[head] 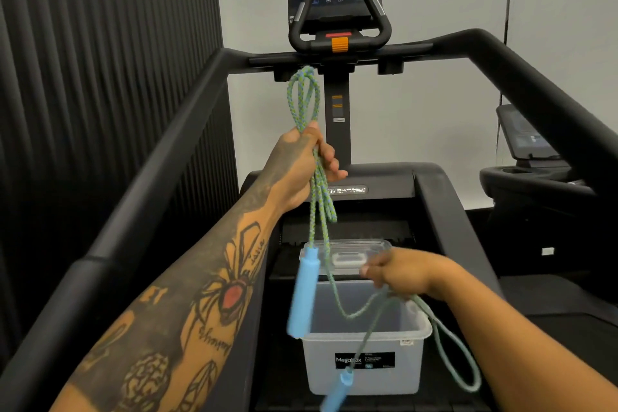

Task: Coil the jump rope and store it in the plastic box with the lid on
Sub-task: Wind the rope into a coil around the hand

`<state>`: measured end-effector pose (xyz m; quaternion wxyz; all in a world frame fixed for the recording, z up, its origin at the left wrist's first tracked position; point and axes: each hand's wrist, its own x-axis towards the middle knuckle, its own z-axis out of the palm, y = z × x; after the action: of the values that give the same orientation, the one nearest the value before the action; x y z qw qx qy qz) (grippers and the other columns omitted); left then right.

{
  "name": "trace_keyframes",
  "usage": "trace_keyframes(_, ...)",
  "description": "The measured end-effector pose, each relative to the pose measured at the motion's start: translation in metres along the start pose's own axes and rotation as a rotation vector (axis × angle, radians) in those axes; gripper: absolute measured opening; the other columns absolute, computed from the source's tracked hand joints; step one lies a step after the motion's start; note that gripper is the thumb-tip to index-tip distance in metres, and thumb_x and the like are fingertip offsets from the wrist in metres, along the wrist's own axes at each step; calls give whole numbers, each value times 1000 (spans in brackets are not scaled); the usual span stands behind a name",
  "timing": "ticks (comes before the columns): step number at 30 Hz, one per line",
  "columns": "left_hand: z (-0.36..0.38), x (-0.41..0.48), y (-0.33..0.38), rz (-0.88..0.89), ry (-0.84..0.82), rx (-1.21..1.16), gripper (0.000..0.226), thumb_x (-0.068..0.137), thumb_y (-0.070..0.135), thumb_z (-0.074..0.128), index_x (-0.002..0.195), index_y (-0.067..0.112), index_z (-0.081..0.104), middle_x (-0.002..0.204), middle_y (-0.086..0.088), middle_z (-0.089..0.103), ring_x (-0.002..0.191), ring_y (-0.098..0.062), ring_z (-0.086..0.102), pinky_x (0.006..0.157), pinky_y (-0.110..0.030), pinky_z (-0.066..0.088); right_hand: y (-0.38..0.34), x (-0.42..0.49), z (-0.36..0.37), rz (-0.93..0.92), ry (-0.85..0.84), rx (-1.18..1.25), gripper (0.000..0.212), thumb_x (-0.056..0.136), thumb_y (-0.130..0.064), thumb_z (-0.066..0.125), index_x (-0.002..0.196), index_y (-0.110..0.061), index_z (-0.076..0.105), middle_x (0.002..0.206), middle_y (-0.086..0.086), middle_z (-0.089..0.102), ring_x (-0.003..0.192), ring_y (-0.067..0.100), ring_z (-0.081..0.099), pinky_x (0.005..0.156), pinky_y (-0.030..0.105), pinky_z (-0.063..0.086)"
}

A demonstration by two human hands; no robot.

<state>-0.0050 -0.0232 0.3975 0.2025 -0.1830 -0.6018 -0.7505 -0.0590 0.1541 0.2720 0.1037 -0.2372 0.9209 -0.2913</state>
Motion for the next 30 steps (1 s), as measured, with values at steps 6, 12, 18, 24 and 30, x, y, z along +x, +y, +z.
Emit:
trace_keyframes(6,1,0,1,10,-42,81,31,103,33,34,79,14,41,52,3,30,40,-9,23,37,-19,24,-96,-27,-54,-426,540,474,22,97,-30,49,98,-14,64,90,8,64,79,17,56,67,35,45)
trace_keyframes(12,5,-6,0,-17,-158,220,35,103,33,32,73,17,40,52,2,31,40,-8,21,39,-19,16,-157,-33,-78,-627,642,584,26,94,-39,57,103,-16,67,81,-6,60,72,7,56,68,28,49)
trace_keyframes(18,-1,-6,-5,-32,-193,272,31,102,36,36,82,14,44,54,1,34,40,-9,24,36,-17,21,-150,-16,-77,-573,717,595,18,88,-24,68,100,-12,63,80,2,58,65,11,57,60,25,48)
trace_keyframes(24,-1,-10,-9,-19,-220,168,33,98,45,40,83,22,57,55,2,29,44,-9,21,36,-16,19,-135,-15,-75,-548,736,599,8,92,-13,57,85,-8,55,76,11,50,66,19,45,52,26,40)
trace_keyframes(30,-3,-8,-7,4,-132,137,35,100,43,37,80,15,41,50,1,40,36,-9,29,35,-15,24,-124,-20,-69,-538,682,712,27,102,-23,42,78,-16,54,84,9,63,65,15,52,59,36,45)
